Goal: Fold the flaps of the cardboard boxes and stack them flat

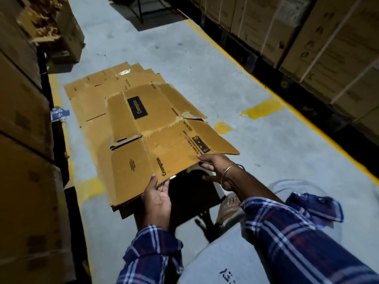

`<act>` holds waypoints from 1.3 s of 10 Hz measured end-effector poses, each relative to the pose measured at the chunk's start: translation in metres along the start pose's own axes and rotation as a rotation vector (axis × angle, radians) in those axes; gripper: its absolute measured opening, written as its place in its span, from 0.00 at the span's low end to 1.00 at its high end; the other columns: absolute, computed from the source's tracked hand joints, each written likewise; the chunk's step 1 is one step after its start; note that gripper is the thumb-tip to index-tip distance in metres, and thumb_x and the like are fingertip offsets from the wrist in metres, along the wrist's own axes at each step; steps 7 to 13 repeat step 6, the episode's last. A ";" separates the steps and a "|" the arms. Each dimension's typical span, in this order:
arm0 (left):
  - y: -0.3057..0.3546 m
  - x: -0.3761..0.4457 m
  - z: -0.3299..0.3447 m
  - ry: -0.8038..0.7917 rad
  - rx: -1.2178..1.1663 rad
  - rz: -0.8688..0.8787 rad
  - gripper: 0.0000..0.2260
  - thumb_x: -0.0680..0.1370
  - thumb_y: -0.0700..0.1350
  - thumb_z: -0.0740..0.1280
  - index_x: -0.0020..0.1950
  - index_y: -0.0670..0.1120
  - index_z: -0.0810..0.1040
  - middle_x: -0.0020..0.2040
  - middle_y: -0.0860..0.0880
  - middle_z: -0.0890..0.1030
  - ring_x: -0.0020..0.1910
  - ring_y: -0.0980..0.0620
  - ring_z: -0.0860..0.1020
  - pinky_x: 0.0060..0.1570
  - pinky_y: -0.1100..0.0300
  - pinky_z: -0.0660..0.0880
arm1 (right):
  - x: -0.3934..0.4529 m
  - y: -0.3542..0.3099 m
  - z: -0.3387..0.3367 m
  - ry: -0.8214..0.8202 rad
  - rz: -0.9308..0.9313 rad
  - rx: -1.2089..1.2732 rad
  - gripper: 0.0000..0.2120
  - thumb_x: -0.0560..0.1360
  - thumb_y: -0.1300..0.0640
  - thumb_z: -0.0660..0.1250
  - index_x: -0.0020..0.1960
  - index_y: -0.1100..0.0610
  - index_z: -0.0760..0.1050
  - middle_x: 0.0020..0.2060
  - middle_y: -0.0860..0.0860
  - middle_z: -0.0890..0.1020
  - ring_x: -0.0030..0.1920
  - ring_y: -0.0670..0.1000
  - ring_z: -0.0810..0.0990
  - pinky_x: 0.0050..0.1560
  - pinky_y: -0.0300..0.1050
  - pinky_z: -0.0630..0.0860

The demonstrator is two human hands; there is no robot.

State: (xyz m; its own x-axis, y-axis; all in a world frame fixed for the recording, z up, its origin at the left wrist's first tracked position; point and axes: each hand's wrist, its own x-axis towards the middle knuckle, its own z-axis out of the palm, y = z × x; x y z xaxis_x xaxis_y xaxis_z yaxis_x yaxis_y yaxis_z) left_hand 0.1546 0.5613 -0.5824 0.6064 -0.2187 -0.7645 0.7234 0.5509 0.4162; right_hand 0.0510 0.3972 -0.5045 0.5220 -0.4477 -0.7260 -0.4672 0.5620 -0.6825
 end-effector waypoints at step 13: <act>0.040 0.129 -0.015 0.319 0.213 0.021 0.22 0.77 0.44 0.73 0.70 0.41 0.75 0.65 0.46 0.79 0.62 0.50 0.79 0.60 0.48 0.78 | 0.013 0.002 0.016 -0.075 -0.086 -0.179 0.11 0.78 0.57 0.72 0.60 0.52 0.78 0.45 0.52 0.83 0.43 0.51 0.83 0.48 0.49 0.77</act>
